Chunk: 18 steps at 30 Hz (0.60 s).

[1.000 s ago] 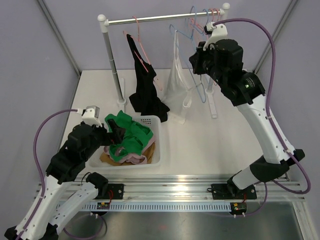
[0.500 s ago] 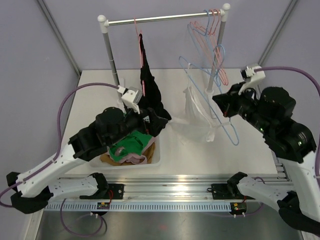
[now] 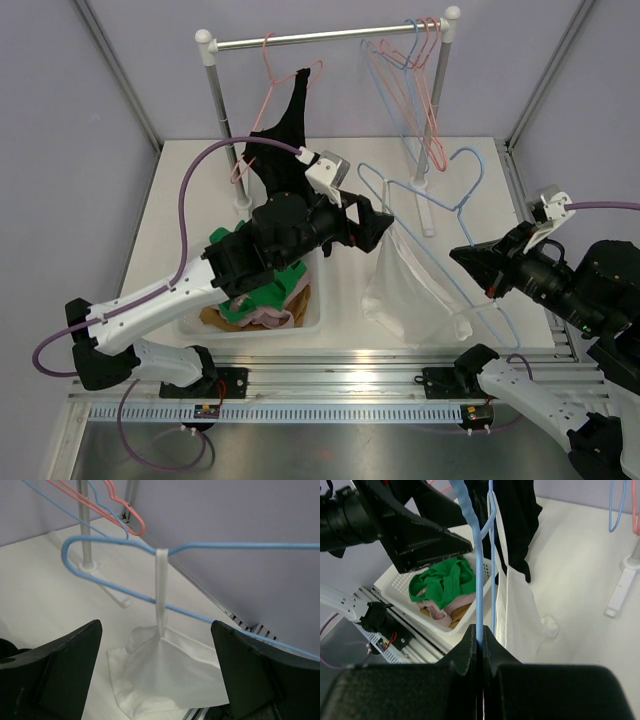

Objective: Remove the tank top from the hanger

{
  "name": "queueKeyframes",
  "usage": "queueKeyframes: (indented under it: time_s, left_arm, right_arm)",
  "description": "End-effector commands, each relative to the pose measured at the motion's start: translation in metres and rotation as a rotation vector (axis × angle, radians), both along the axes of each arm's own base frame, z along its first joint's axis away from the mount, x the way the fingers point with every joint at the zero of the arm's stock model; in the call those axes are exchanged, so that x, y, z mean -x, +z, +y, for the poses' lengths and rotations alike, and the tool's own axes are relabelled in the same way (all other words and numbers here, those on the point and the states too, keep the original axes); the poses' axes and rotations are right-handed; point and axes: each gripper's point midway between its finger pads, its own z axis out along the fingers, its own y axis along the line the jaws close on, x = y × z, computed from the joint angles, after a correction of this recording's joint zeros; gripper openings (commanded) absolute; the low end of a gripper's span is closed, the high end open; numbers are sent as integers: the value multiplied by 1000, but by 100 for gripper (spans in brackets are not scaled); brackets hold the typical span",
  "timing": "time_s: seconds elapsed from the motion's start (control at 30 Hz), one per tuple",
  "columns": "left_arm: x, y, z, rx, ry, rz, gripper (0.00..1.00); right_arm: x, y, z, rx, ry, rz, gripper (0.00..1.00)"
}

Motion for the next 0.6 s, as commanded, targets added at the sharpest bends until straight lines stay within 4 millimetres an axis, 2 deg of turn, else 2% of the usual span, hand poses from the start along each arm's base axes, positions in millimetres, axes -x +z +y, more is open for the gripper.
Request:
queueKeyframes:
  time_s: [0.0,0.07,0.1,0.3,0.33,0.43,0.57]
  left_arm:
    - [6,56,-7,144,-46,-132,89]
    - [1,54,-9,130,-27,-138,83]
    - [-1,52,-10,120,-21,-139,77]
    - [-15,38,-8,53,43,-143,60]
    - [-15,37,-8,48,45,-144,53]
    - [-16,33,-8,38,47,-144,50]
    - [-17,27,-7,24,56,-139,31]
  right_arm:
    - [10,-4,6,-10,56,23,0]
    - [12,-5,7,-13,71,22,0]
    - [14,-6,9,-16,83,25,0]
    - [16,-3,10,-24,95,16,0]
    - [15,-2,10,-23,93,14,0]
    - [14,-2,11,-25,93,11,0]
    - [11,0,10,-20,79,3,0]
